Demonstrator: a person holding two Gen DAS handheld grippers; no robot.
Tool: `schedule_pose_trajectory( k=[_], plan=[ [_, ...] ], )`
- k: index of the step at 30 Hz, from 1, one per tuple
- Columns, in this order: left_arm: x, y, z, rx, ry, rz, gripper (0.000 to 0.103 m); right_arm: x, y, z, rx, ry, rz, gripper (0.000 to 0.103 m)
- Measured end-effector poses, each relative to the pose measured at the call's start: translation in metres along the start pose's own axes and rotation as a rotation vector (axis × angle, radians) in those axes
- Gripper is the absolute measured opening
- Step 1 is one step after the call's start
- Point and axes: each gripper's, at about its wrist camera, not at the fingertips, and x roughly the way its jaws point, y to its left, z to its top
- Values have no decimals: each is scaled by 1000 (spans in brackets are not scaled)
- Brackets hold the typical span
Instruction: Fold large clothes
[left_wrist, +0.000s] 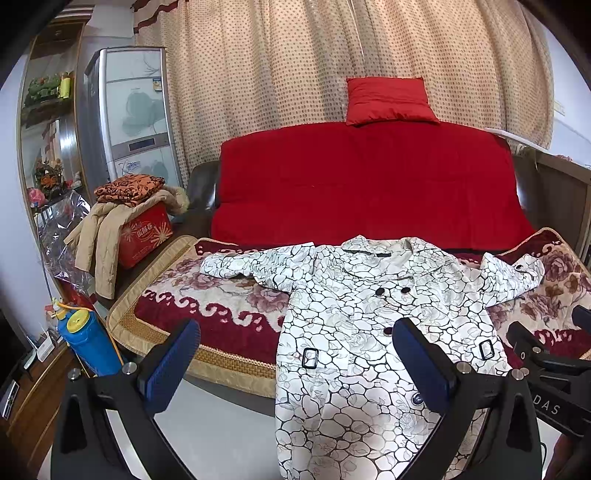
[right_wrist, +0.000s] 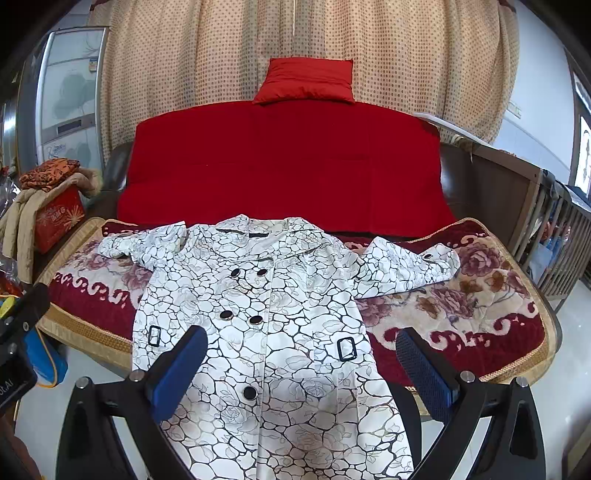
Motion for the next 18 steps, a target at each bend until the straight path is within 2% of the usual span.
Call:
schedule_pose_trajectory(
  k=[18],
  plan=[
    [1,2,1,1,35,-12,103,3,2,-1,-5,10,1,103]
  ],
)
